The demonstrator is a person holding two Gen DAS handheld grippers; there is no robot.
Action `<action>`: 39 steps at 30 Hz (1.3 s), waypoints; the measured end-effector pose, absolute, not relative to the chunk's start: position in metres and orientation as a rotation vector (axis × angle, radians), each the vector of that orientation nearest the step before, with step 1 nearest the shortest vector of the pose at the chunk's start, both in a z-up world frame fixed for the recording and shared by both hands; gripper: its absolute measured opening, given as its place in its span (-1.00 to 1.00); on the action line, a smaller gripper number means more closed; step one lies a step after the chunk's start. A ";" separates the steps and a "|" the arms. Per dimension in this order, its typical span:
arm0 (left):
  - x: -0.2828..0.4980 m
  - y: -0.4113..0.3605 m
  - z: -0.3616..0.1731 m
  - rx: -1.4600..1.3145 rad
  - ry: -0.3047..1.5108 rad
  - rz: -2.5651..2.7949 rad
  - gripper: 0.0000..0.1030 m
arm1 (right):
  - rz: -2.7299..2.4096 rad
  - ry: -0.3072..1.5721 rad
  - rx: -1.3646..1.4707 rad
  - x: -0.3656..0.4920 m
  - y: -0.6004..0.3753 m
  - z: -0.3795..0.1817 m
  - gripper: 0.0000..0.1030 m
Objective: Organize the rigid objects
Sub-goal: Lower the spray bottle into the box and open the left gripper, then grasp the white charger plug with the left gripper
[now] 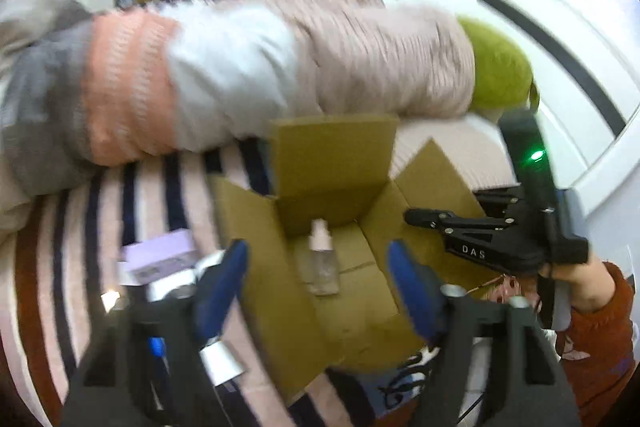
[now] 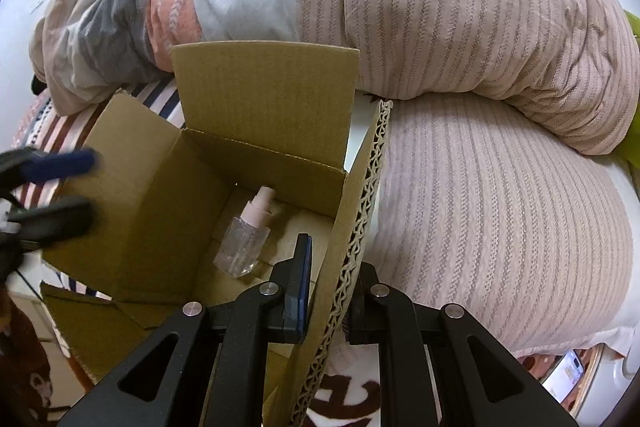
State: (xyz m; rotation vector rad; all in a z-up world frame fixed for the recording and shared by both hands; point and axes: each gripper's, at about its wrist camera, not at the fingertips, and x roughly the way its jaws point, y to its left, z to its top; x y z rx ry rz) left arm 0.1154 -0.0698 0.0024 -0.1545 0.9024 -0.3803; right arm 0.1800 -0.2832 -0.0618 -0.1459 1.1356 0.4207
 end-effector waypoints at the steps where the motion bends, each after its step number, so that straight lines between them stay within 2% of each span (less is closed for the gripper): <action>1: 0.106 -0.056 0.003 -0.165 0.878 -0.354 0.51 | 0.422 1.136 -0.144 0.180 -0.284 -0.062 -0.85; 5: 0.067 -0.006 -0.016 -0.166 0.840 -0.213 0.52 | 0.423 1.140 -0.145 0.180 -0.283 -0.064 -0.85; 8: 0.044 0.015 -0.054 -0.174 0.878 -0.136 0.61 | 0.423 1.142 -0.148 0.181 -0.282 -0.064 -0.85; 13: 0.037 -0.001 -0.127 -0.226 1.010 -0.146 0.61 | 0.420 1.142 -0.154 0.183 -0.279 -0.064 -0.85; 19: 0.063 -0.028 -0.169 -0.243 1.021 -0.032 0.61 | 0.419 1.139 -0.156 0.182 -0.278 -0.065 -0.85; 21: 0.066 -0.031 -0.176 -0.236 1.014 -0.004 0.54 | 0.419 1.139 -0.156 0.182 -0.279 -0.065 -0.85; 22: 0.069 -0.034 -0.178 -0.223 1.016 0.014 0.34 | 0.419 1.139 -0.155 0.182 -0.279 -0.065 -0.85; 23: 0.070 -0.037 -0.179 -0.204 1.017 0.024 0.03 | 0.419 1.139 -0.156 0.182 -0.279 -0.065 -0.85; 24: 0.069 -0.038 -0.178 -0.202 1.015 0.014 -0.16 | 0.419 1.139 -0.157 0.182 -0.279 -0.065 -0.85; 25: 0.069 -0.039 -0.178 -0.200 1.014 0.008 -0.25 | 0.420 1.139 -0.157 0.182 -0.279 -0.065 -0.85; 30: 0.048 -0.023 -0.152 -0.191 0.946 0.009 -0.25 | 0.420 1.140 -0.152 0.182 -0.279 -0.065 -0.85; 39: 0.040 -0.008 -0.029 -0.063 0.717 -0.030 -0.25 | 0.422 1.139 -0.147 0.182 -0.281 -0.065 -0.85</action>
